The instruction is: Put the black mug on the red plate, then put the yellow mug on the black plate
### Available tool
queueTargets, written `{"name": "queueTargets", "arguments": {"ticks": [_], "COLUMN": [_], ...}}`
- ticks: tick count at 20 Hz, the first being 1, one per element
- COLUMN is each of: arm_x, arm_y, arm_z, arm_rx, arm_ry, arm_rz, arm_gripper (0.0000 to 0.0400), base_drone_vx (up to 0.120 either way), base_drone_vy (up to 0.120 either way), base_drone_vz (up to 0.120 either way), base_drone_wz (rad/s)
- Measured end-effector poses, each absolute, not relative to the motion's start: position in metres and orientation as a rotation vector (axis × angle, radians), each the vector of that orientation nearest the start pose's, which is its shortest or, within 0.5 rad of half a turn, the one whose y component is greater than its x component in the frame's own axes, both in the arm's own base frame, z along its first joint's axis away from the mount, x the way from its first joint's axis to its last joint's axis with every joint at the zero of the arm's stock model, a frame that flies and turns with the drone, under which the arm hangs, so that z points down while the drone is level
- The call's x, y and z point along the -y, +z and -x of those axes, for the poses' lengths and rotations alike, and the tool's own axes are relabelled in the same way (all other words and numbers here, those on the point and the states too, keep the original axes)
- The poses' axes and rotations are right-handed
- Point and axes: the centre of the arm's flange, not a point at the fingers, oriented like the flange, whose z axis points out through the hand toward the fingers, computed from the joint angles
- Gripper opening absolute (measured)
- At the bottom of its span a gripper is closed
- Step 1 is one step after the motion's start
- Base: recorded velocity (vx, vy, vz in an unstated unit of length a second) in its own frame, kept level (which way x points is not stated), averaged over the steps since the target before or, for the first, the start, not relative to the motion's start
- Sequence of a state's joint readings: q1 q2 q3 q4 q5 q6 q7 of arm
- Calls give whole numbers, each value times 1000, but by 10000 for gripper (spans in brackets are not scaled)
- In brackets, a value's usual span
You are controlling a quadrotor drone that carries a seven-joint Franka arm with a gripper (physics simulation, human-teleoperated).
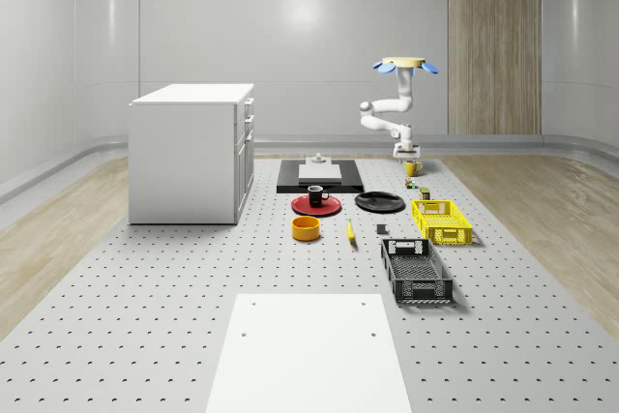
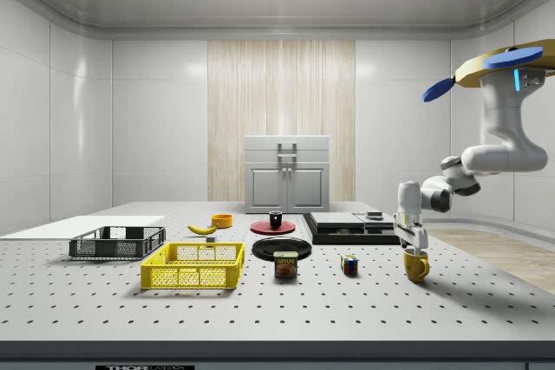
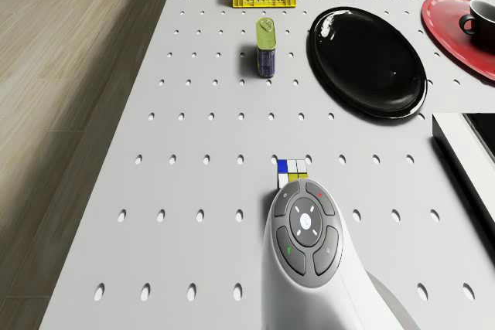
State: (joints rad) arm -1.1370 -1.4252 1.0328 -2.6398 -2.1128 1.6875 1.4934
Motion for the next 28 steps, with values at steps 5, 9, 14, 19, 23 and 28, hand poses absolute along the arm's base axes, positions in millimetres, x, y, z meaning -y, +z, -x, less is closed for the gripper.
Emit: {"name": "queueTargets", "arguments": {"ticks": [5, 9, 14, 19, 23, 28], "arm_x": [-62, -63, -64, -64, -64, -64], "arm_y": [618, 620, 622, 623, 623, 620], "arm_z": [-334, -335, -335, -335, -335, -335], "arm_rx": [2, 2, 2, 2, 2, 2], "arm_ry": [786, 786, 786, 786, 786, 786], "arm_rz": [-1, -1, -1, -1, -1, -1], "arm_gripper": [400, 400, 377, 187, 138, 118], "base_drone_vx": [0, 0, 0, 0, 0, 0], "base_drone_vy": [0, 0, 0, 0, 0, 0], "base_drone_vz": [0, 0, 0, 0, 0, 0], "base_drone_wz": [0, 0, 0, 0, 0, 0]}}
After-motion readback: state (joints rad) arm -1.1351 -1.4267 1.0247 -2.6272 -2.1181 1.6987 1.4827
